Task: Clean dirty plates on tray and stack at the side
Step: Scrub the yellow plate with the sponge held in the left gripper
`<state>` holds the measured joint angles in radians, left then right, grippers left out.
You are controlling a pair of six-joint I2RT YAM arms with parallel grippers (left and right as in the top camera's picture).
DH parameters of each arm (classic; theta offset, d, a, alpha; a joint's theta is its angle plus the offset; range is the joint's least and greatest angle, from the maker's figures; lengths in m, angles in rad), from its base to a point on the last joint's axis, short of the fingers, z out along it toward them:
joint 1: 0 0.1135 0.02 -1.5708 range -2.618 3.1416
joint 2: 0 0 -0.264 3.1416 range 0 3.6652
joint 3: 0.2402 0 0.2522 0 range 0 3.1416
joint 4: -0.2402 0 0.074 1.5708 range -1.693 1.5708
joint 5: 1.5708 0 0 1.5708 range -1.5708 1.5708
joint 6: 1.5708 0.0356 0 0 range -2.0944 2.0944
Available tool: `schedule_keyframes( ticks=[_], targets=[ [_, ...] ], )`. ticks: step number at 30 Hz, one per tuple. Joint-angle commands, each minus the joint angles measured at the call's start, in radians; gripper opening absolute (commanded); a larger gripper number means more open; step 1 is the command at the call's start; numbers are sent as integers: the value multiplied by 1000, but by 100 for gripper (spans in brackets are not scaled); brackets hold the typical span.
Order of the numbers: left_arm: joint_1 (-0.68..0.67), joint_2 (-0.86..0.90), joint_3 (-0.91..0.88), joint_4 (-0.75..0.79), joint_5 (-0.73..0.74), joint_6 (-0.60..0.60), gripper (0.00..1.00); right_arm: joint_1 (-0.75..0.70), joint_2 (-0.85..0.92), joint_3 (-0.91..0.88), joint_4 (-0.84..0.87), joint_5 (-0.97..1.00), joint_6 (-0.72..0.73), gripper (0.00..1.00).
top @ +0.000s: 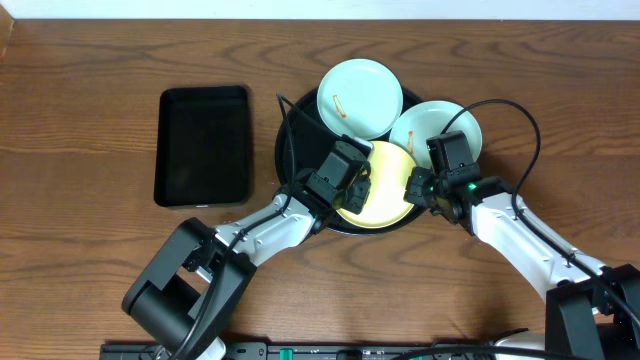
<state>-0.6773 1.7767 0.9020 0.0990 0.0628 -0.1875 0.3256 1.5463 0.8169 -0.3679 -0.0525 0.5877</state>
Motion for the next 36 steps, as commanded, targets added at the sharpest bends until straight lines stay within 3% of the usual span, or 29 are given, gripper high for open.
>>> schedule_keyframes(
  ticks=[1,36],
  targets=[
    [-2,17,-8,5,-24,-9,8,3,2,-4,7,-4,-9,1],
    [48,121,-8,246,-56,-5,8,3,2,-4,10,-4,-10,1]
  ],
)
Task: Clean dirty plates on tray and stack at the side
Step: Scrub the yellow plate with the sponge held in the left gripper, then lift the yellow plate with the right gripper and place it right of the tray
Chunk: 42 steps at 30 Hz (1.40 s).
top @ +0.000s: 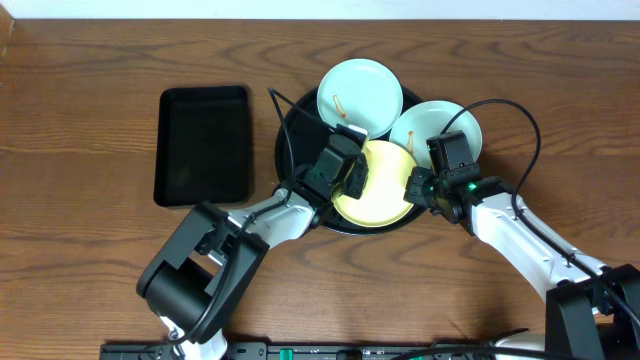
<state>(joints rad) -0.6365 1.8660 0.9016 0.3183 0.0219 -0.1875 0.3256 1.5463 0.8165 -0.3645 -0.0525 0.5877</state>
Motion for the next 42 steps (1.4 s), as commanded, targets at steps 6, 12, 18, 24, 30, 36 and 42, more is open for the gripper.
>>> schedule_keyframes(
  ticks=[6,12,18,24,30,36,42],
  targets=[
    [15,64,-8,55,-15,-5,8,3,2,-3,6,-4,-9,1],
    [19,89,-8,109,-14,-5,8,3,2,-3,7,-4,-9,1],
    [19,89,-8,206,-8,-5,8,3,2,-3,7,-4,-9,1],
    [19,88,-7,272,23,-5,8,3,2,-3,7,-4,-10,1],
    [23,-22,21,334,108,-5,8,3,2,-3,6,-3,-10,1],
    [122,-361,22,102,104,-5,8,3,2,-3,7,3,-10,1],
    [356,-597,22,-322,129,-10,8,3,-10,10,5,2,-54,1]
  ],
)
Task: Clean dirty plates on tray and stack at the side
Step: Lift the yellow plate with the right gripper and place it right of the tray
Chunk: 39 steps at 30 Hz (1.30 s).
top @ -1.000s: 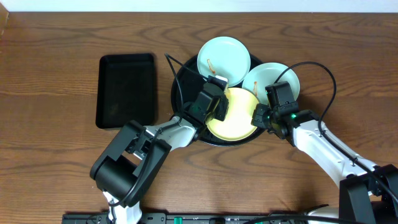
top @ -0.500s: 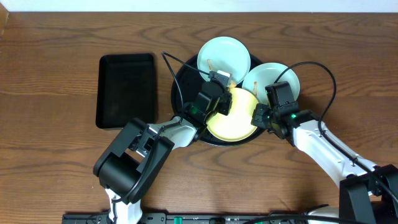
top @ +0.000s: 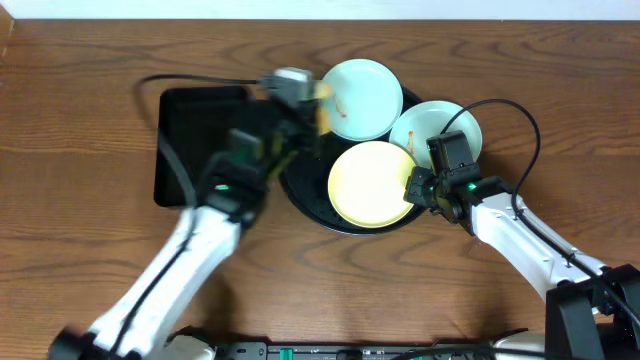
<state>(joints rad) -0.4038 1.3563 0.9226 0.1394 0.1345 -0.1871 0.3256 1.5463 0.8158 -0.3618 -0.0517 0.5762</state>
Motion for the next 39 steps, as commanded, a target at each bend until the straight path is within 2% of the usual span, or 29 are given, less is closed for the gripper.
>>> schedule_keyframes(
  ticks=[1,4,6,10,13,19,25,28,32,36,39],
  targets=[
    [180,-117,1,-215,54,-11,8,3,-27,24,-2,2,-58,1],
    [301,-152,1,-336,163,-21,8,3,-83,80,-32,2,-118,1],
    [376,-154,1,-406,227,-54,8,3,-127,144,-76,29,-219,1],
    [512,-137,1,-519,347,-66,8,23,-192,269,-200,237,-303,1],
    [573,-118,1,-539,412,-45,8,72,-216,319,-212,382,-372,1],
    [610,-46,1,-541,488,17,8,315,-202,343,-153,907,-484,1],
    [610,26,0,-547,513,90,8,541,-74,343,-8,1390,-629,1],
    [610,36,0,-547,511,90,8,595,-3,343,55,1463,-682,1],
    [610,35,0,-553,509,89,8,618,74,343,104,1461,-674,1],
    [610,35,0,-566,509,89,8,618,67,343,123,1456,-615,1],
    [610,35,0,-563,509,89,8,613,48,343,115,1368,-610,1]
  ],
)
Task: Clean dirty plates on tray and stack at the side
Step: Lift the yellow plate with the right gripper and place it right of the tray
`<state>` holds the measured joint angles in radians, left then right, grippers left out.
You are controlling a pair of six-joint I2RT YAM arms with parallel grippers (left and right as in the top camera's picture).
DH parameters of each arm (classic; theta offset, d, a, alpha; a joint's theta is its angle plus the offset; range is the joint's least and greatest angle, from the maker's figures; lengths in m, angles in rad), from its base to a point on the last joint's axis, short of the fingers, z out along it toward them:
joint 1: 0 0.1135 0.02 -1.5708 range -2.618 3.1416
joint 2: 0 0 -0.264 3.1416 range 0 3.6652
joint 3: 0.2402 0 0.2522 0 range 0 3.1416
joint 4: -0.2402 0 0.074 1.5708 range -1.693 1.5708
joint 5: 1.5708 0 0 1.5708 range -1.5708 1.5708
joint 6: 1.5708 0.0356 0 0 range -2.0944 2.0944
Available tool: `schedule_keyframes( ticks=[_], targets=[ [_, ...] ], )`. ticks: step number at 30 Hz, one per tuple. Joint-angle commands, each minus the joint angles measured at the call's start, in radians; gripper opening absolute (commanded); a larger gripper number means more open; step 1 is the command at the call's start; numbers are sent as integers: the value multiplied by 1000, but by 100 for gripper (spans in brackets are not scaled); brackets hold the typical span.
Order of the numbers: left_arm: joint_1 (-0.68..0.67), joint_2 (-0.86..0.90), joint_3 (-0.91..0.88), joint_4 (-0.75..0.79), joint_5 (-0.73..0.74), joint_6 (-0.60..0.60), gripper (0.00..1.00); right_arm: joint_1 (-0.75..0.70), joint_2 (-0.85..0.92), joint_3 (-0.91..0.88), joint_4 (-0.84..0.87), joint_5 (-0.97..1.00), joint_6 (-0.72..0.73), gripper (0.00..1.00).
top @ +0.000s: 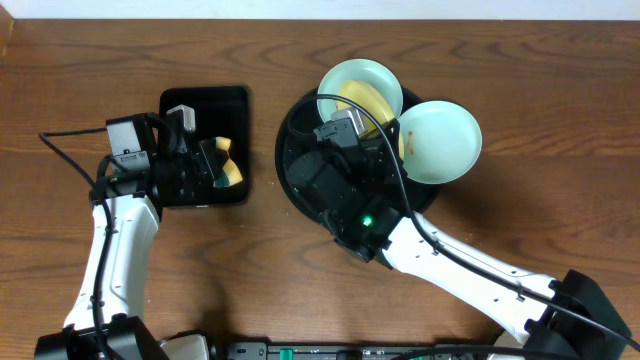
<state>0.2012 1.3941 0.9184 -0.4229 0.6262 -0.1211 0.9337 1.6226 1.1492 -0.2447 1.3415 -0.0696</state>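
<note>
A yellow plate (366, 101) is up off the round black tray (290, 150), tilted against the two pale green plates (440, 140). My right gripper (380, 132) is at its lower edge and carries it; the wrist covers the fingers. Over the rectangular black tray (190, 105) on the left, my left gripper (218, 166) has a yellow scrap (231, 163) at its fingertips. Whether it still grips the scrap is unclear.
The far pale green plate (350, 72) sits at the back of the round tray, the other overhangs its right rim. Cables loop from both arms over the wooden table (80, 60). My right arm lies across the round tray's front.
My left gripper has gone from beside the round tray to over the rectangular tray, the yellow scrap with it. My right arm has swung over the round tray and the yellow plate now stands tilted.
Both grippers were at the yellow plate lying flat on the round tray, the left at its left edge, the right at its right rim. The left then hung between the trays with a yellow scrap. Now the scrap is over the rectangular tray and the plate is raised.
</note>
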Motion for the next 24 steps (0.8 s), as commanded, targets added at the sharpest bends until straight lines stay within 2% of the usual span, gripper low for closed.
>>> schedule_keyframes(
  ticks=[1,5,7,8,11,12,15,19,22,24],
  targets=[
    [5,-3,4,1,17,23,7,0,-36,9,-12,-71,36,1],
    [5,-3,4,-21,17,23,8,-69,-118,9,-106,-292,175,1],
    [5,-3,4,-33,17,23,8,-145,-187,9,-164,-470,270,1],
    [5,-3,4,-34,17,23,8,-211,-232,9,-187,-621,305,1],
    [5,-3,4,-33,17,23,8,-362,-301,9,-210,-897,328,1],
    [5,-2,4,-33,17,23,8,-481,-332,9,-220,-1077,328,1],
    [5,-2,4,-34,17,23,8,-725,-347,9,-247,-1332,327,1],
    [5,-2,4,-37,17,24,8,-1074,-304,8,-272,-1439,328,1],
    [5,-2,4,-38,17,24,8,-1262,-219,8,-240,-1539,328,1],
    [5,-2,3,-41,17,24,8,-1321,-163,8,-212,-1556,336,1]
  ],
)
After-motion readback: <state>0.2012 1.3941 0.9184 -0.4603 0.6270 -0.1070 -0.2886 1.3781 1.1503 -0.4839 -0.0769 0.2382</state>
